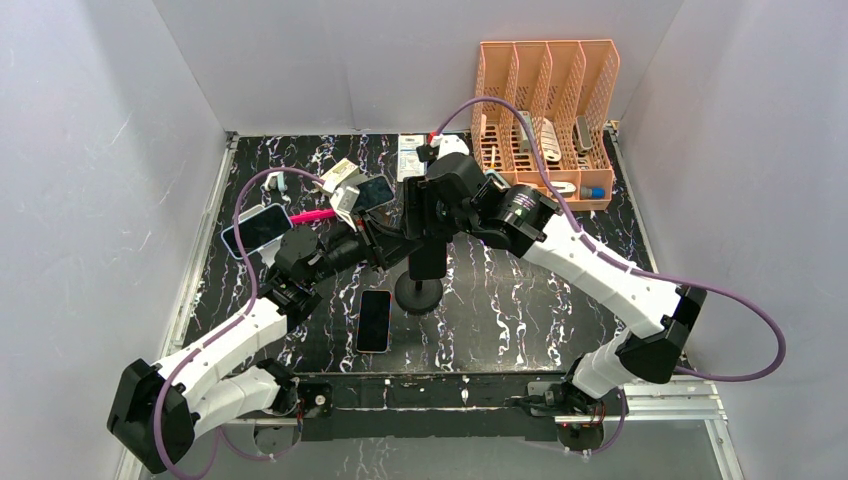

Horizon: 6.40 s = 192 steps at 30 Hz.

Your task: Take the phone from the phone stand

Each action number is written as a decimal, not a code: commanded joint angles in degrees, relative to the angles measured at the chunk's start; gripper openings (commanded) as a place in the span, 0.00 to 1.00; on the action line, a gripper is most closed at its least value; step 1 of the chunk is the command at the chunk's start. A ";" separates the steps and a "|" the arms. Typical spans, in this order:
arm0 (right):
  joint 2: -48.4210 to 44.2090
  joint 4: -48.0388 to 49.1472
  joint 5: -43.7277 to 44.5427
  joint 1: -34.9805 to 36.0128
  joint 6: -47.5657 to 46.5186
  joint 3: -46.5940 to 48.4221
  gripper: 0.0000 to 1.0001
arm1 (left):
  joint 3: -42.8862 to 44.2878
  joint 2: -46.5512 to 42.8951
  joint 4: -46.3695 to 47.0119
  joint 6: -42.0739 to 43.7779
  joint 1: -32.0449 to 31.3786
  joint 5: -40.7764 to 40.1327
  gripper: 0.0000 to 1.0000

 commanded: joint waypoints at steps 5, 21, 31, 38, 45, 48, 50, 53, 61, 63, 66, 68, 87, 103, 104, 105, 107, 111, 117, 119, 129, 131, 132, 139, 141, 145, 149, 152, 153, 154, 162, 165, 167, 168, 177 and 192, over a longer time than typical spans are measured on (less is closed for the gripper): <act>-4.42 2.43 -1.08 -0.02 -2.14 0.15 0.88 | 0.54 -1.10 1.57 0.62 0.42 -1.64 0.00; -22.80 13.45 -3.07 -0.02 -6.03 -18.84 0.99 | -0.27 -2.15 1.67 -5.41 0.42 -6.71 0.00; -26.08 15.70 -3.52 2.46 -7.63 -27.79 0.99 | -1.38 -2.66 1.65 -9.68 -0.56 -13.91 0.00; -23.81 21.25 8.18 9.01 -9.12 -29.01 0.99 | -1.33 -1.97 0.69 -9.89 -1.83 -15.81 0.00; -20.05 26.41 14.93 12.13 -11.06 -29.02 0.99 | -0.03 -1.75 -1.77 -9.10 -2.99 -17.41 0.00; -18.14 27.10 16.94 12.37 -11.18 -29.01 0.99 | 0.26 -1.79 -2.35 -9.11 -3.17 -17.70 0.00; -17.40 27.73 18.22 12.37 -11.21 -29.20 0.99 | 0.48 -1.79 -2.76 -8.98 -3.18 -17.79 0.00; -16.33 28.07 19.84 12.45 -11.31 -29.25 0.99 | 0.63 -1.88 -3.32 -8.89 -3.27 -17.91 0.00; -13.89 29.41 19.79 12.38 -11.20 -28.49 0.97 | 0.80 -1.88 -3.87 -9.24 -3.36 -17.93 0.00; -13.43 30.03 19.29 12.33 -11.24 -28.42 0.96 | 0.84 -1.95 -4.11 -9.32 -3.42 -17.99 0.00; -12.82 29.69 19.49 12.37 -10.77 -28.27 0.93 | 0.98 -2.05 -4.53 -9.29 -3.38 -18.11 0.00; -12.90 29.98 19.43 12.33 -10.44 -28.67 0.91 | 1.06 -2.10 -4.73 -9.25 -3.45 -18.10 0.00; -16.46 28.74 18.13 12.34 -10.25 -31.03 0.40 | 5.63 -8.65 -13.08 -2.43 -3.38 -20.57 0.70; -18.24 26.28 14.48 12.38 -11.46 -30.24 0.36 | 9.25 -3.29 -16.76 1.57 -3.38 -10.21 0.69; -18.31 26.25 14.42 12.38 -11.55 -30.17 0.36 | 9.20 -3.17 -16.72 1.57 -3.34 -9.93 0.67; -18.36 26.25 14.47 12.38 -11.66 -30.16 0.36 | 9.24 -3.08 -16.74 1.57 -3.38 -9.87 0.65; -18.52 26.11 14.47 12.38 -11.75 -30.15 0.36 | 9.19 -3.14 -16.67 1.69 -3.35 -9.76 0.61; -18.72 25.82 14.28 12.38 -12.11 -30.07 0.35 | 9.02 -3.29 -16.24 1.57 -3.35 -9.96 0.50; -19.54 25.33 14.37 12.38 -12.56 -30.15 0.33 | 8.76 -3.20 -15.32 1.01 -3.29 -9.68 0.36; -19.84 25.20 14.50 12.37 -12.73 -30.16 0.33 | 8.43 -3.20 -14.62 0.81 -3.30 -9.17 0.31; -21.36 27.09 13.66 12.37 -13.05 -32.03 0.89 | 5.74 -2.18 -9.86 -2.75 -3.34 -8.95 0.00; -21.69 28.35 13.99 12.35 -13.70 -32.60 0.98 | 5.66 -2.00 -10.23 -3.15 -3.35 -9.44 0.00; -21.76 29.13 14.24 12.37 -14.17 -32.89 0.99 | 5.61 -1.90 -10.37 -3.40 -3.34 -9.66 0.00; -19.75 32.24 16.10 12.38 -15.59 -32.49 0.99 | 5.47 -1.94 -10.47 -3.78 -3.36 -10.08 0.00; -18.13 31.44 17.12 12.38 -15.32 -31.43 0.99 | 5.46 -2.12 -10.58 -3.72 -3.36 -10.10 0.00; -16.35 29.90 19.55 12.37 -13.79 -30.17 0.97 | 5.42 -2.32 -10.69 -3.70 -3.35 -10.15 0.00; -16.30 30.16 21.50 12.34 -12.67 -30.45 0.85 | 5.18 -2.58 -10.80 -3.65 -3.35 -9.89 0.00; -16.92 31.31 21.90 12.35 -12.60 -31.13 0.69 | 4.95 -2.95 -10.82 -3.65 -3.33 -9.49 0.00; -17.08 31.49 21.94 12.33 -12.60 -31.29 0.64 | 4.82 -3.12 -10.97 -3.47 -3.36 -9.42 0.02; -17.18 31.52 21.98 12.32 -12.78 -31.37 0.59 | 4.85 -3.38 -11.30 -3.38 -3.36 -9.38 0.12; -19.42 30.76 20.82 12.37 -13.70 -32.56 0.42 | 4.67 -6.25 -12.16 -1.81 -3.34 -8.58 0.61; -19.99 30.25 20.48 12.31 -13.61 -32.86 0.40 | 4.77 -6.08 -11.39 -2.14 -3.27 -7.52 0.62; -20.34 30.12 20.10 12.29 -13.64 -33.03 0.40 | 5.04 -5.32 -11.06 -2.21 -3.27 -6.51 0.62; -20.41 30.12 19.97 12.29 -13.65 -33.16 0.40 | 5.11 -4.99 -10.91 -2.29 -3.26 -6.03 0.61; -21.26 30.31 19.41 12.28 -13.63 -33.85 0.38 | 4.44 -4.02 -10.57 -2.47 -2.92 -4.07 0.55; -21.81 30.22 19.66 12.29 -13.16 -34.63 0.35 | 3.74 -3.69 -10.32 -2.54 -2.57 -3.37 0.37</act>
